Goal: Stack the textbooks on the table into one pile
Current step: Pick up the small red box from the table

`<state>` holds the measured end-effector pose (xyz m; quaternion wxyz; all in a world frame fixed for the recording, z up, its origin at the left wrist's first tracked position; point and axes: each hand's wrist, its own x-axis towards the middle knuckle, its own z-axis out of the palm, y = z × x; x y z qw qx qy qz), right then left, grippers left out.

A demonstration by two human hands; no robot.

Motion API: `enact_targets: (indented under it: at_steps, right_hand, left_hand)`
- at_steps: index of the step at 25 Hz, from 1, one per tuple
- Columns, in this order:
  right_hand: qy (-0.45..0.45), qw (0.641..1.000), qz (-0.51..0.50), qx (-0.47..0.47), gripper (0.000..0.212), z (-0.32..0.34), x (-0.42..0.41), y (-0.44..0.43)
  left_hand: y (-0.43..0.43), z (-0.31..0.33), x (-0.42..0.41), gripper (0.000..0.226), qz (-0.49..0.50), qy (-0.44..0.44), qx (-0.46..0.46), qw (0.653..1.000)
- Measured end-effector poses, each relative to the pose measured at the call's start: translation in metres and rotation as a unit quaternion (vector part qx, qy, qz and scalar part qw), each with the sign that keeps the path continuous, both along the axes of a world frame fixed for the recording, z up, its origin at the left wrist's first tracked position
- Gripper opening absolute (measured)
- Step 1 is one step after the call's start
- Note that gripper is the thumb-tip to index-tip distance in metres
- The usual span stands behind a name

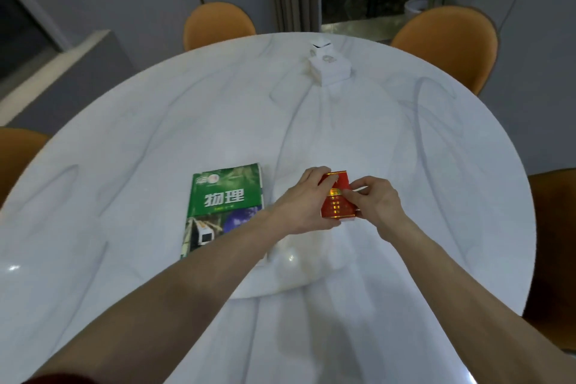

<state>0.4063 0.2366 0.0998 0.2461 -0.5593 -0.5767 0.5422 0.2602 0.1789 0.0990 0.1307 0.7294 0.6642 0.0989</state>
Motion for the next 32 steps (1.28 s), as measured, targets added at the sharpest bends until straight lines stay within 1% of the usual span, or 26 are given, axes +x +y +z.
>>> enact_targets:
  at_steps: [5, 12, 14, 17, 19, 21, 26, 29, 32]
  right_hand:
    - [0.010, 0.999, 0.047, 0.008, 0.010, 0.011, -0.088, -0.062]
    - [0.017, 0.994, 0.108, 0.003, 0.013, 0.018, -0.236, -0.169]
    - [0.014, 0.992, 0.125, 0.005, 0.010, 0.018, -0.275, -0.195]
    - [0.024, 0.988, 0.148, -0.028, 0.015, 0.016, -0.331, -0.226]
    - [0.032, 0.986, 0.153, -0.053, 0.019, 0.014, -0.364, -0.244]
    - [0.030, 0.985, 0.161, -0.056, 0.021, 0.012, -0.393, -0.259]
    - [0.031, 0.981, 0.185, -0.054, 0.017, -0.003, -0.460, -0.287]
    - [0.023, 0.978, 0.190, -0.080, 0.017, -0.025, -0.491, -0.300]
    - [0.016, 0.973, 0.199, -0.116, 0.020, -0.051, -0.513, -0.309]
  left_hand:
    - [-0.076, 0.017, -0.079, 0.088, 0.060, -0.014, 0.001, 0.998]
    - [-0.198, 0.021, -0.209, 0.088, 0.153, -0.027, 0.018, 0.988]
    - [-0.228, 0.019, -0.245, 0.085, 0.171, -0.031, 0.023, 0.985]
    - [-0.266, 0.019, -0.296, 0.083, 0.191, -0.033, 0.030, 0.981]
    - [-0.286, 0.017, -0.326, 0.083, 0.203, -0.033, 0.028, 0.978]
    - [-0.303, 0.014, -0.352, 0.082, 0.217, -0.029, 0.025, 0.976]
    - [-0.330, -0.001, -0.406, 0.080, 0.259, 0.010, 0.017, 0.966]
    - [-0.343, -0.012, -0.433, 0.079, 0.252, 0.040, -0.007, 0.967]
    - [-0.356, -0.035, -0.456, 0.080, 0.247, 0.048, -0.041, 0.967]
